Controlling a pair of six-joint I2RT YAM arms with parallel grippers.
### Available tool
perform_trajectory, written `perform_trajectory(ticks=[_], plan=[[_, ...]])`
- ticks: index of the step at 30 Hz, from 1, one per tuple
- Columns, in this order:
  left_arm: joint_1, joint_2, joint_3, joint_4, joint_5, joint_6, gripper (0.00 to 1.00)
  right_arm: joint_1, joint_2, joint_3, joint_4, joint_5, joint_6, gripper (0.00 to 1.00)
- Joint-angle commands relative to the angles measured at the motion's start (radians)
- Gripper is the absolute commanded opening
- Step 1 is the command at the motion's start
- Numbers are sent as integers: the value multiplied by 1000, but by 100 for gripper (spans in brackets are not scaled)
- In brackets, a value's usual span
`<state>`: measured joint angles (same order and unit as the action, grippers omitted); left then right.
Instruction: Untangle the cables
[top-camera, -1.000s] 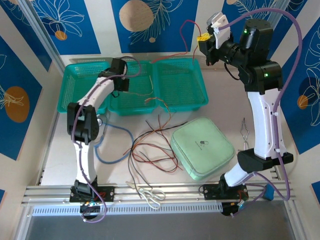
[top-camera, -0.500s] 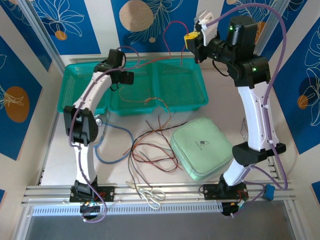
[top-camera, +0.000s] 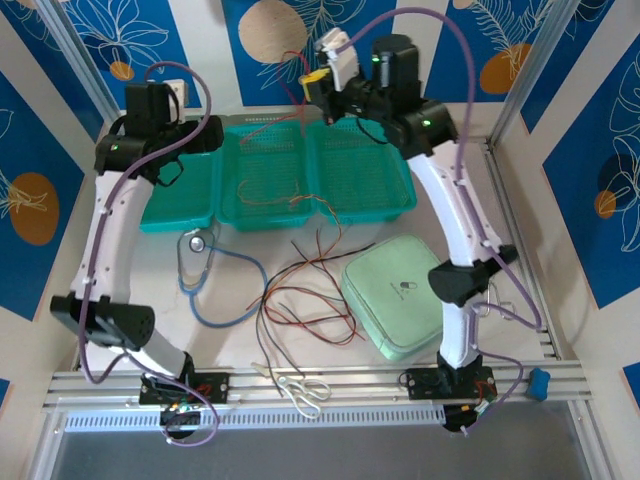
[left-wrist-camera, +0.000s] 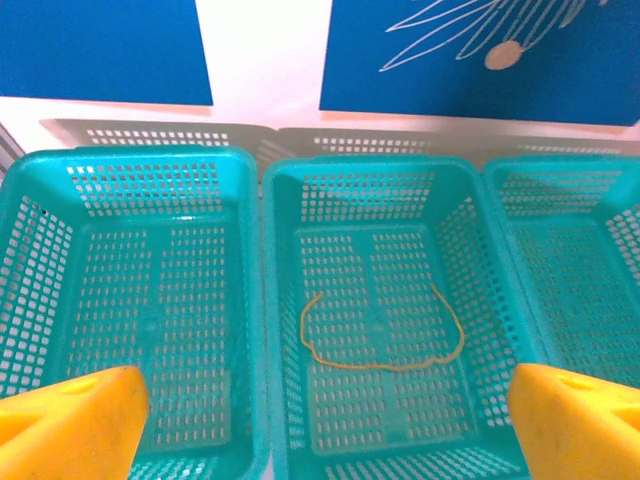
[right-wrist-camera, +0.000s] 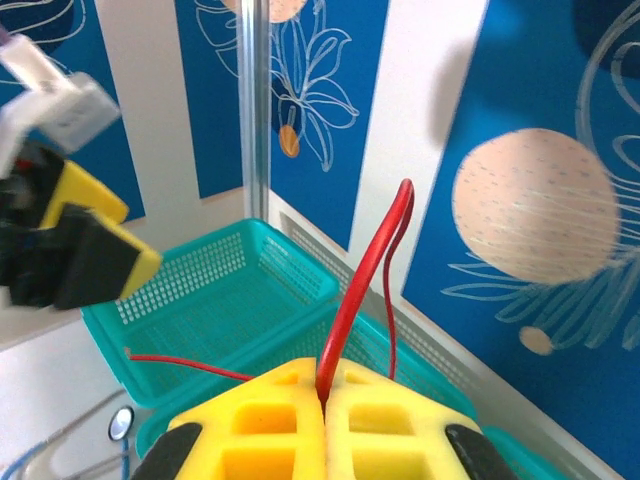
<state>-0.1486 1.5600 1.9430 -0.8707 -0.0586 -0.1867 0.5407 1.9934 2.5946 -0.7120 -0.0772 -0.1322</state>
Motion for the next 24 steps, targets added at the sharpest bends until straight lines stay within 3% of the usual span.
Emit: perform_trajectory(ticks=[1,11,17,24], plan=[[0,-78,-33,-97,39,-31,92,42,114,111,45,60,86,0],[20,-265,-111,-174,65,-71,94,122,410,171,351,-8,320,0],[32,-286,-136,-166,93,-88,94,186,541,178,547,-41,334,0],[38,-294,-162,-163,107,-91,94,234,596,167,628,-35,345,0]])
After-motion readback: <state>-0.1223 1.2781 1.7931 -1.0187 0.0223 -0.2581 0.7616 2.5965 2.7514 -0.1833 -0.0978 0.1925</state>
